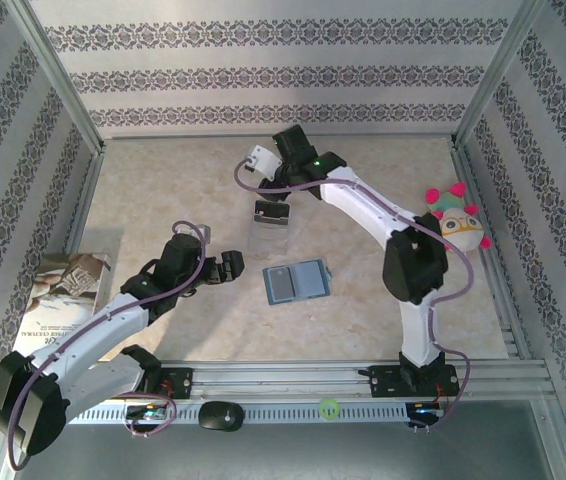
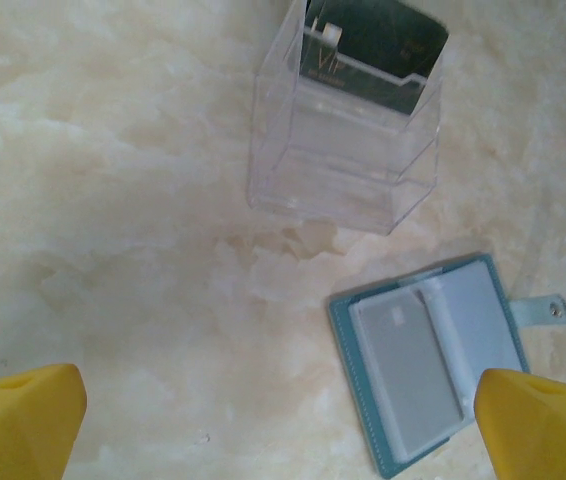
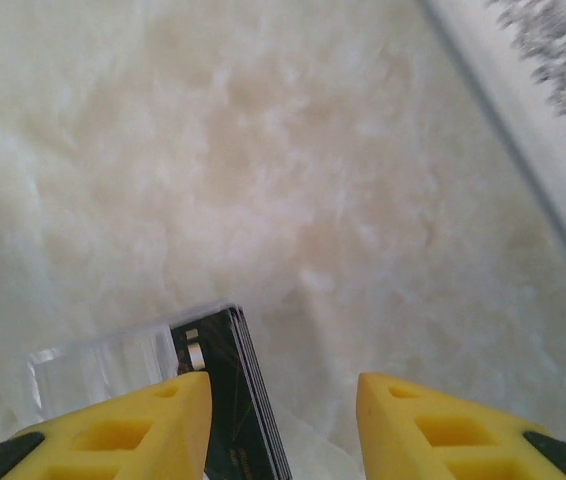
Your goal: Take the credit cards out of the card holder
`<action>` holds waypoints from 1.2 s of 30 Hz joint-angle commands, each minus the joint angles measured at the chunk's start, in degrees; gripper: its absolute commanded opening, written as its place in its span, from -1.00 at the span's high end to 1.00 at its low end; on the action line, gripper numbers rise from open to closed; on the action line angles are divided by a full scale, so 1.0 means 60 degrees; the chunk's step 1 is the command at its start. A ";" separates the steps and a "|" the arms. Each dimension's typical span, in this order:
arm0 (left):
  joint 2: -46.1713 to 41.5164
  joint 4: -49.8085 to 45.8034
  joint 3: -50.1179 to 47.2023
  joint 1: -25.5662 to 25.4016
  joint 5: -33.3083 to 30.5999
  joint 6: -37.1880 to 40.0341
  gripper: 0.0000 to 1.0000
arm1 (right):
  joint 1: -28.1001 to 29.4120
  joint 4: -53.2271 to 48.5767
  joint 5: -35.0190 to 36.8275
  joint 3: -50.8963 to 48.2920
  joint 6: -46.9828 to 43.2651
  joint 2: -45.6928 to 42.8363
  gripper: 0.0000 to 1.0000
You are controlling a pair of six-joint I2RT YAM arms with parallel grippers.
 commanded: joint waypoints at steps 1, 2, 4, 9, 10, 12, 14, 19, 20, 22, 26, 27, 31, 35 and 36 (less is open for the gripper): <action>-0.0215 0.0753 -0.0333 0.0182 0.0102 -0.0272 -0.99 | 0.0419 0.1452 0.0454 -0.0919 0.2493 -0.1064 0.11; -0.0237 0.0896 -0.0432 0.0195 0.0141 -0.0338 -0.99 | 0.0509 0.1531 0.0690 -0.1232 0.3022 -0.1270 0.12; -0.0251 0.1205 -0.0642 0.0227 0.0193 -0.0480 -0.99 | 0.0855 0.1565 0.1570 -0.2031 0.4143 -0.1793 0.12; -0.0240 0.1649 -0.1133 0.0243 0.0441 -0.0710 -0.99 | 0.1708 0.0894 0.2715 -0.4112 0.6028 -0.3104 0.11; -0.0238 0.1708 -0.1215 0.0237 0.0510 -0.0757 -0.96 | 0.1877 0.0584 0.2893 -0.4531 0.6236 -0.3318 0.11; -0.0215 0.1878 -0.1390 0.0243 0.0642 -0.0831 -0.91 | 0.2156 0.0098 0.3031 -0.5315 0.6526 -0.3653 0.12; -0.0196 0.2086 -0.1574 0.0230 0.0755 -0.0927 -0.86 | 0.2422 -0.0280 0.2790 -0.6006 0.6750 -0.3845 0.13; 0.0090 0.2525 -0.1858 0.0234 0.0974 -0.1056 -0.76 | 0.3328 -0.0363 0.2495 -0.7016 0.6907 -0.3525 0.19; 0.0162 0.2586 -0.1873 0.0232 0.1030 -0.1073 -0.72 | 0.3482 -0.0373 0.2488 -0.6999 0.6852 -0.3330 0.20; 0.0355 0.2664 -0.1900 0.0242 0.1157 -0.1102 -0.67 | 0.3848 -0.0477 0.2821 -0.6831 0.6792 -0.2810 0.20; 0.0466 0.2662 -0.1932 0.0220 0.1277 -0.1115 -0.65 | 0.4126 -0.0451 0.3302 -0.6617 0.6768 -0.2066 0.23; 0.0452 0.2636 -0.1950 0.0218 0.1286 -0.1099 -0.65 | 0.4148 -0.0433 0.3334 -0.6618 0.6753 -0.2015 0.22; 0.0376 0.2593 -0.1994 0.0221 0.1337 -0.1061 -0.65 | 0.4184 -0.0264 0.3529 -0.6594 0.6678 -0.2009 0.23; 0.0406 0.2648 -0.1988 0.0223 0.1376 -0.1056 -0.65 | 0.4200 -0.0186 0.3413 -0.6392 0.6570 -0.1908 0.22; 0.0428 0.2665 -0.1988 0.0229 0.1382 -0.1058 -0.65 | 0.4192 -0.0210 0.3396 -0.6337 0.6541 -0.1824 0.22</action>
